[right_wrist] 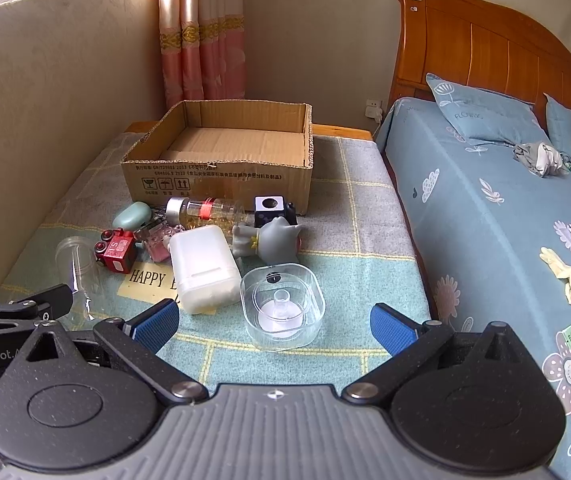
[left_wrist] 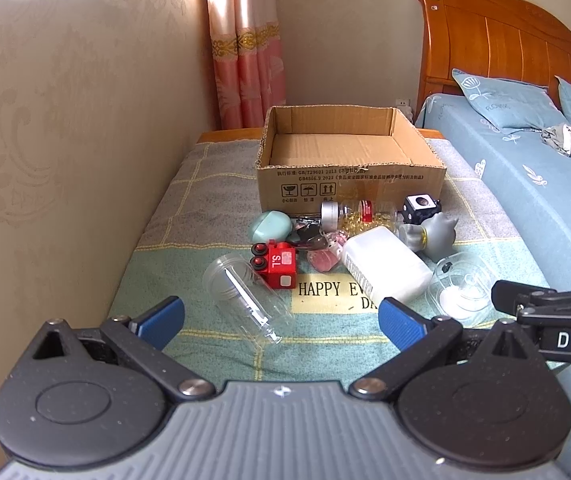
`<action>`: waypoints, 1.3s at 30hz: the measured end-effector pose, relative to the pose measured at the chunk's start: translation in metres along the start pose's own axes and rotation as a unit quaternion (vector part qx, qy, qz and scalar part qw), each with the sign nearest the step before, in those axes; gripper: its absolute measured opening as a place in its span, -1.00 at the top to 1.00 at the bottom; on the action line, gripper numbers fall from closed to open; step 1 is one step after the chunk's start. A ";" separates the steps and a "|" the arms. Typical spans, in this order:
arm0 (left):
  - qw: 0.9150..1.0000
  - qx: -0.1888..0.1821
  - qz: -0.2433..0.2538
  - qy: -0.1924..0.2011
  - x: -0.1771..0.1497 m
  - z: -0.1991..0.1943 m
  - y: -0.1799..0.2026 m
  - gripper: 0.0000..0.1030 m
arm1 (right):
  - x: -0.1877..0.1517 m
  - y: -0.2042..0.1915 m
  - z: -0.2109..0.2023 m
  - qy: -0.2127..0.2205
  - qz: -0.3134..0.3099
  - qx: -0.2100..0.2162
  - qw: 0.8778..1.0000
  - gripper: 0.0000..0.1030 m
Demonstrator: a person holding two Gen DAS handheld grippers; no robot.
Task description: Organize rigid objects
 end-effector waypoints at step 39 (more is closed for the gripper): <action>0.996 -0.076 0.033 0.028 -0.006 0.022 0.000 -0.99 | 0.018 -0.001 0.016 0.068 -0.012 0.064 0.996 -1.00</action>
Point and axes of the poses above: each gripper's, at about its wrist camera, not at the fingertips, and z roughly the way its jaws point, y to its right, x to its top, the point moved 8 cm from there along z, roughly the way its jaws point, and after that the axes turned 4 degrees about -z, right-handed, at the moved point
